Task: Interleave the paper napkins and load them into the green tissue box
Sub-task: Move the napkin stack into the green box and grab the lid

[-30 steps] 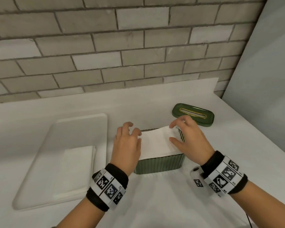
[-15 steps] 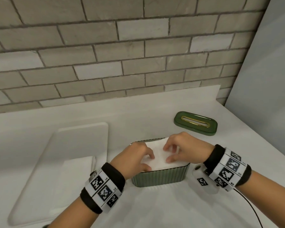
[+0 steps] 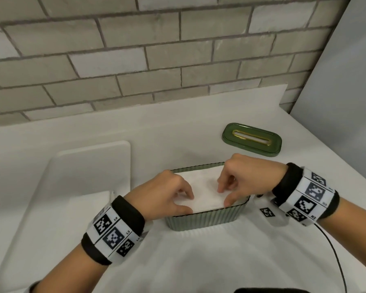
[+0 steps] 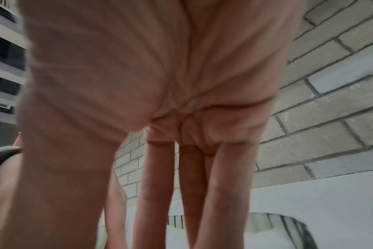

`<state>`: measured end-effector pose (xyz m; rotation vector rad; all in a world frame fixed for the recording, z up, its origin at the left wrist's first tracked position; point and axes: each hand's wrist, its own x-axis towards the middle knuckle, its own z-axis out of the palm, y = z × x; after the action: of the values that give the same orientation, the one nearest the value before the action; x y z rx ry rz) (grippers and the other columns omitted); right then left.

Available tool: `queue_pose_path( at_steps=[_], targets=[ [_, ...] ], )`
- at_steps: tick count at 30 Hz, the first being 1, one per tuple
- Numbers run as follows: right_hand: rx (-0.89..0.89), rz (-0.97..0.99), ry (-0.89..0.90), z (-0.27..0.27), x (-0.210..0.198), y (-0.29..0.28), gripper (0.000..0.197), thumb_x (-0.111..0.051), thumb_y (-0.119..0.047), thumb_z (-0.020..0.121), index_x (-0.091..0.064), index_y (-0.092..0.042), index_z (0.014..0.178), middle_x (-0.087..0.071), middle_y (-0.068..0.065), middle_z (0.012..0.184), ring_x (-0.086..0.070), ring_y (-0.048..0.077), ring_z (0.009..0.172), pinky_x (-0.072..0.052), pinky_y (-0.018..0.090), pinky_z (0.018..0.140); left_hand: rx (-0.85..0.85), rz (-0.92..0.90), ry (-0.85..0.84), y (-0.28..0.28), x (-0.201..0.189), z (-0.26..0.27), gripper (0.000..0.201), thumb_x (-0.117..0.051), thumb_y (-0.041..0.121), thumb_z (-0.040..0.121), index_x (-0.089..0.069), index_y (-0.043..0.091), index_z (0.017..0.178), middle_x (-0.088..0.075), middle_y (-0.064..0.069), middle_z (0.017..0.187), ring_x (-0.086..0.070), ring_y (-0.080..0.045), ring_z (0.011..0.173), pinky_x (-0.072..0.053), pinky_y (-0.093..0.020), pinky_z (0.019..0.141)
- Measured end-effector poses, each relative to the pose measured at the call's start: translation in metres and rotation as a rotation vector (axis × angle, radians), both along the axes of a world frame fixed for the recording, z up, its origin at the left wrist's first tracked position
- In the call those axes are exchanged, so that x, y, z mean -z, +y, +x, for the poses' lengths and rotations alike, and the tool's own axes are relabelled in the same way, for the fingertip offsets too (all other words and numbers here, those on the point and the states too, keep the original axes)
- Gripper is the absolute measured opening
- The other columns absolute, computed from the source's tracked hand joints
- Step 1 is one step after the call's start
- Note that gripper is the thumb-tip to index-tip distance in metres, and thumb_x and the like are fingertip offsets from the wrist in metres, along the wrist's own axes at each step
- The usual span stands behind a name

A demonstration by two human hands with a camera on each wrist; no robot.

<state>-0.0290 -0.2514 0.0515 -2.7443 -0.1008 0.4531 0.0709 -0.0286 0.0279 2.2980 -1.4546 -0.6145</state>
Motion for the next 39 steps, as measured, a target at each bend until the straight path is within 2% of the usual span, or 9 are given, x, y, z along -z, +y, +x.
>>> queue_pose_path(
  at_steps=[5, 11, 16, 19, 23, 26, 30, 33, 39],
  targets=[
    [-0.03, -0.005, 0.021, -0.002, -0.001, -0.001, 0.025, -0.081, -0.037, 0.071, -0.077, -0.025, 0.092, -0.074, -0.003, 0.097, -0.068, 0.004, 0.086, -0.056, 0.028, 0.078, 0.001, -0.021, 0.02, 0.002, -0.001, 0.003, 0.027, -0.076, 0.032, 0.084, -0.075, 0.021, 0.109, -0.073, 0.004, 0.111, -0.064, -0.008, 0.11, -0.055, -0.029, 0.09],
    [-0.042, 0.05, 0.012, -0.005, 0.004, -0.005, 0.005, -0.076, -0.027, 0.075, -0.074, -0.023, 0.073, -0.073, -0.01, 0.074, -0.07, 0.01, 0.095, -0.057, 0.033, 0.076, -0.013, -0.031, 0.017, 0.002, -0.002, 0.002, 0.032, -0.077, 0.04, 0.082, -0.075, 0.022, 0.109, -0.072, 0.003, 0.113, -0.065, -0.006, 0.106, -0.055, -0.026, 0.089],
    [-0.001, 0.192, -0.055, -0.006, -0.001, -0.007, 0.005, -0.07, -0.02, 0.08, -0.07, -0.021, 0.075, -0.069, -0.014, 0.072, -0.068, 0.001, 0.072, -0.056, 0.025, 0.071, -0.081, -0.091, -0.008, -0.002, 0.0, -0.002, 0.045, -0.071, 0.062, 0.078, -0.076, 0.022, 0.099, -0.074, 0.007, 0.094, -0.065, -0.005, 0.091, -0.056, -0.027, 0.081],
    [0.089, 0.343, -0.101, -0.004, -0.002, -0.012, 0.006, -0.068, -0.014, 0.084, -0.066, -0.017, 0.079, -0.072, -0.001, 0.072, -0.068, 0.011, 0.065, -0.056, 0.023, 0.068, -0.108, -0.144, -0.11, -0.003, 0.002, -0.002, 0.038, -0.064, 0.058, 0.086, -0.073, 0.022, 0.094, -0.072, 0.004, 0.083, -0.064, -0.013, 0.082, -0.051, -0.032, 0.078],
    [0.28, 0.572, -0.17, 0.007, -0.009, -0.042, 0.008, -0.067, -0.009, 0.089, -0.065, -0.002, 0.085, -0.074, 0.014, 0.076, -0.073, 0.029, 0.072, -0.061, 0.036, 0.071, -0.168, -0.229, -0.129, 0.0, 0.009, 0.001, 0.024, -0.058, 0.038, 0.098, -0.07, 0.02, 0.089, -0.07, 0.002, 0.075, -0.065, -0.019, 0.075, -0.05, -0.04, 0.075],
    [0.515, 0.468, -0.361, 0.034, -0.005, -0.102, 0.018, -0.074, -0.022, 0.083, -0.069, -0.006, 0.089, -0.075, 0.01, 0.089, -0.072, 0.027, 0.087, -0.057, 0.039, 0.086, -0.195, -0.255, -0.11, 0.001, 0.013, 0.003, 0.023, -0.057, 0.037, 0.099, -0.071, 0.021, 0.09, -0.072, 0.003, 0.077, -0.067, -0.017, 0.077, -0.051, -0.039, 0.075],
    [0.56, -0.148, 0.088, 0.062, 0.039, -0.171, 0.085, -0.086, -0.053, 0.058, -0.051, -0.023, 0.13, -0.054, -0.002, 0.127, -0.053, 0.025, 0.117, -0.042, 0.032, 0.097, -0.217, -0.287, -0.125, 0.004, 0.016, 0.0, 0.029, -0.053, 0.048, 0.097, -0.07, 0.025, 0.089, -0.07, 0.004, 0.074, -0.066, -0.013, 0.073, -0.052, -0.035, 0.073],
    [0.57, -0.16, 0.123, 0.07, 0.079, -0.197, 0.124, -0.084, -0.07, 0.034, -0.039, -0.025, 0.14, -0.054, 0.004, 0.133, -0.053, 0.027, 0.118, -0.043, 0.04, 0.103, -0.227, -0.301, -0.107, 0.006, 0.018, -0.004, 0.047, -0.038, 0.064, 0.088, -0.07, 0.029, 0.091, -0.071, 0.007, 0.077, -0.066, -0.01, 0.075, -0.052, -0.033, 0.074],
    [0.66, -0.099, -0.019, 0.065, 0.085, -0.194, 0.128, -0.092, -0.051, 0.042, -0.028, -0.022, 0.149, -0.044, 0.009, 0.137, -0.044, 0.028, 0.126, -0.042, 0.042, 0.104, -0.26, -0.316, -0.096, 0.007, 0.022, -0.004, 0.048, -0.034, 0.065, 0.088, -0.068, 0.032, 0.092, -0.07, 0.011, 0.078, -0.066, -0.006, 0.077, -0.051, -0.031, 0.075]
  ],
)
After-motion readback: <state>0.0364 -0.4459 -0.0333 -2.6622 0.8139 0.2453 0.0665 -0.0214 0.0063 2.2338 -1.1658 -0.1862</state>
